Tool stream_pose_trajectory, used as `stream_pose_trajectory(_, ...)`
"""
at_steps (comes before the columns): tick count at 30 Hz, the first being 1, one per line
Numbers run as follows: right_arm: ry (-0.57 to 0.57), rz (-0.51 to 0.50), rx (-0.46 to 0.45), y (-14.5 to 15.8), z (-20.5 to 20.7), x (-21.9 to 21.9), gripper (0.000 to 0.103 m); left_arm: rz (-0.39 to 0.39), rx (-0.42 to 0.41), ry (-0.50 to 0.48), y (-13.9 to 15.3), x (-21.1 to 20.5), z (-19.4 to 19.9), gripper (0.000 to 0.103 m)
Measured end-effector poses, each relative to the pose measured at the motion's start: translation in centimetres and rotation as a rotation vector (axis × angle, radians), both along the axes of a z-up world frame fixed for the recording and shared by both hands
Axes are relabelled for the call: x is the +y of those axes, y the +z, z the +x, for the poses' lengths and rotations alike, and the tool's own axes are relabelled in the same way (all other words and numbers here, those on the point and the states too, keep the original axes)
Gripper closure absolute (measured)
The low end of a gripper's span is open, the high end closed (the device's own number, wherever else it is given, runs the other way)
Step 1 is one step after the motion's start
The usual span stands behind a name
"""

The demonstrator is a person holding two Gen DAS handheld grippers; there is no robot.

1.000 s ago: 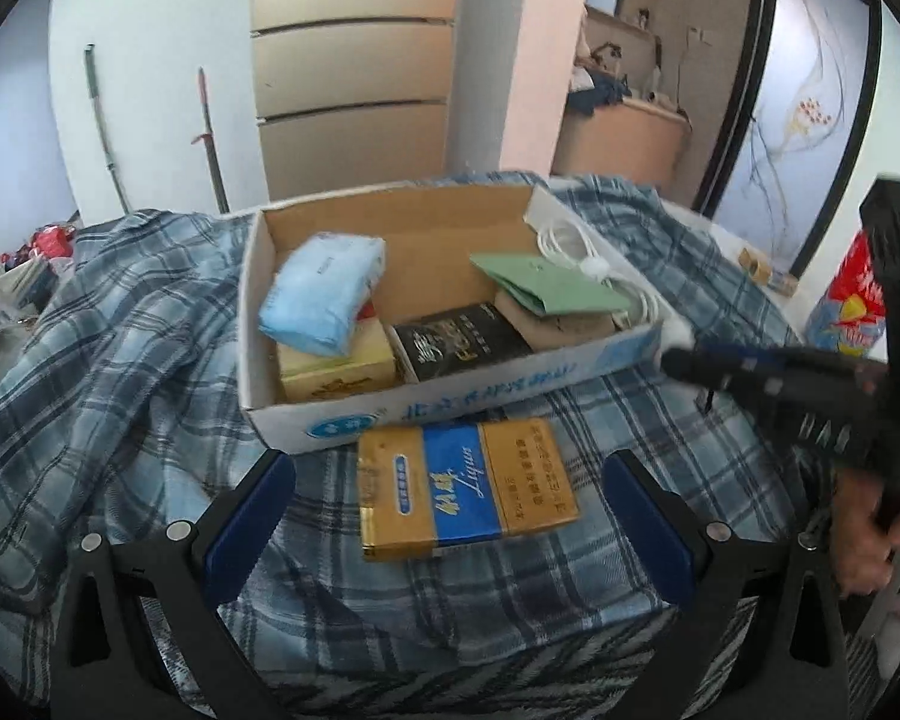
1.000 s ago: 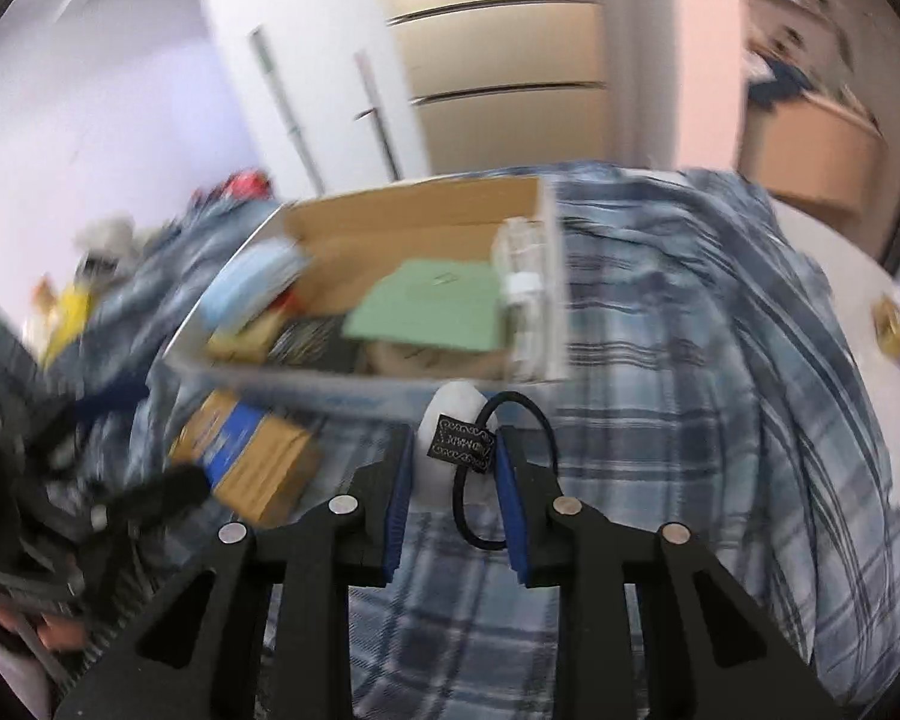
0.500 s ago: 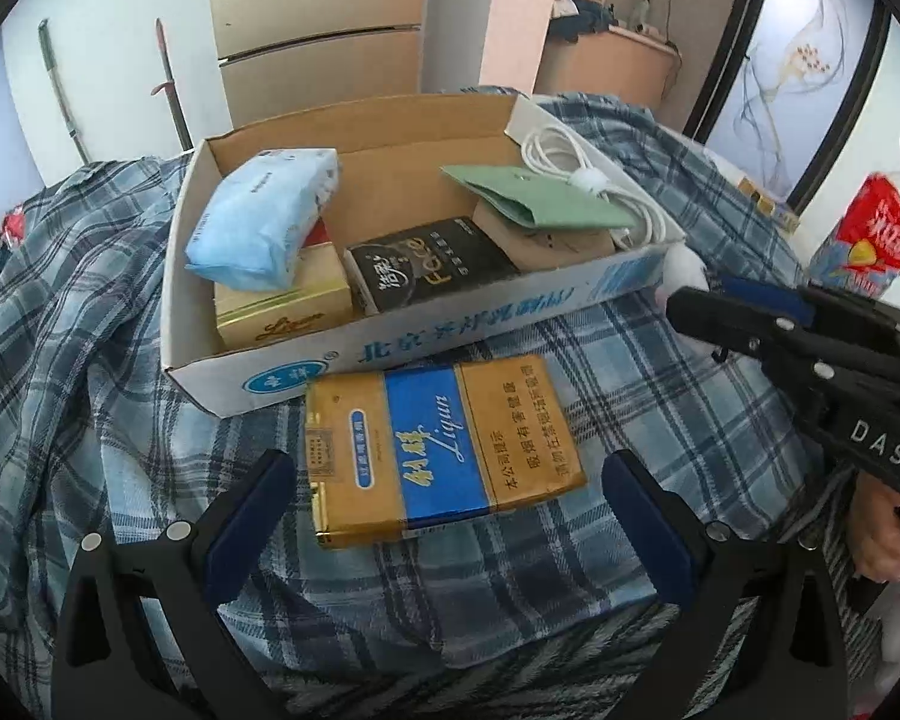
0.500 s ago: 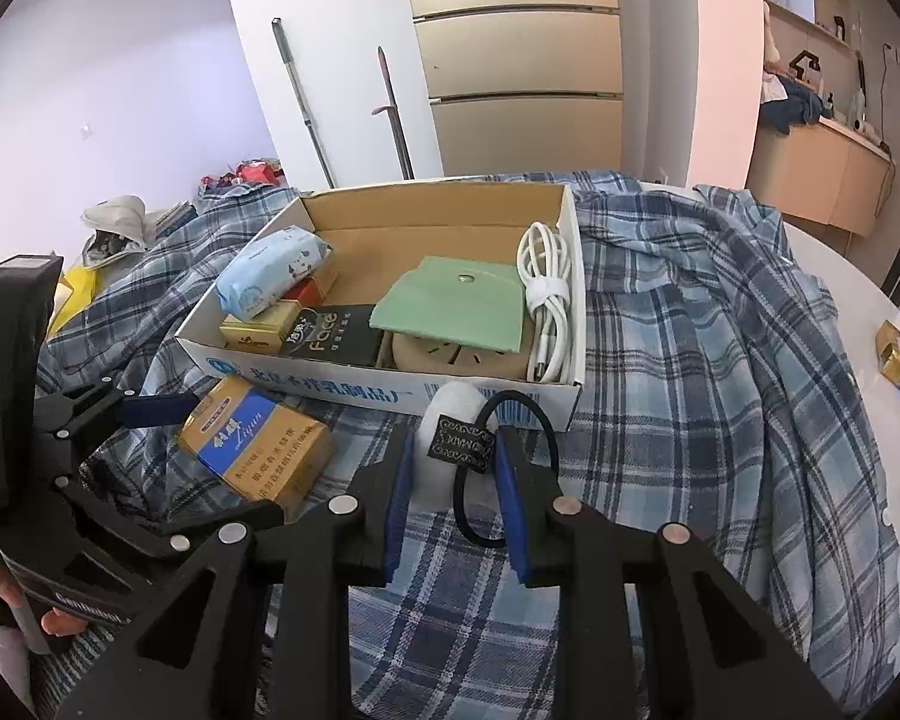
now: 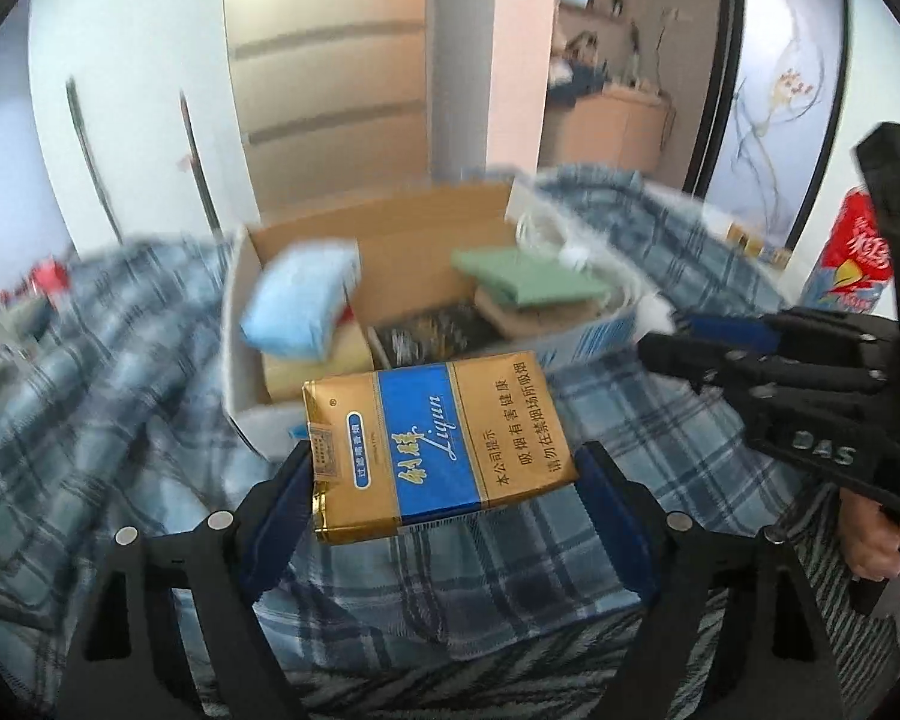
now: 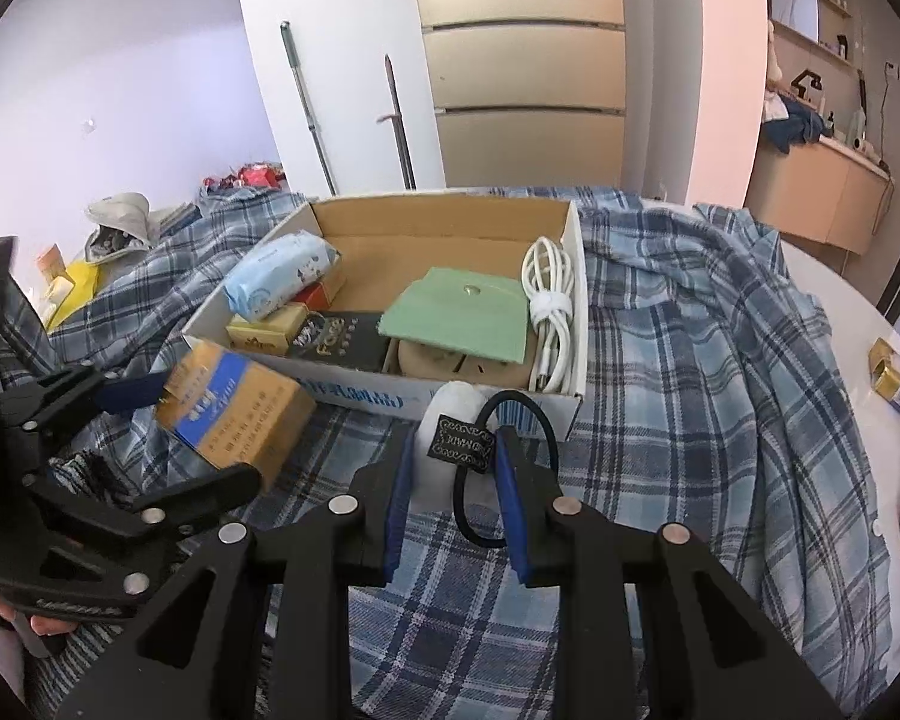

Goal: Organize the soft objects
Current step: 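Lift the Liqun pack and plug and carry both over the box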

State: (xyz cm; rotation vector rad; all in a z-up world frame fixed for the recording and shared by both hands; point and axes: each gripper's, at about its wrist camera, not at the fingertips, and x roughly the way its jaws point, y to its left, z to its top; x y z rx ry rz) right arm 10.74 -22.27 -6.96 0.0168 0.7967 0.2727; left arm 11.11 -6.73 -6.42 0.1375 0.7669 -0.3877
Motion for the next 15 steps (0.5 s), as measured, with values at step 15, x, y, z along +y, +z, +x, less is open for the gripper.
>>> stream_pose_trajectory(15, 0.009, 0.017, -0.244, 3.2, -2.7, 0.4, 0.077, -0.058, -0.293, 0.046, 3.8, 0.8, -3.7, 0.017)
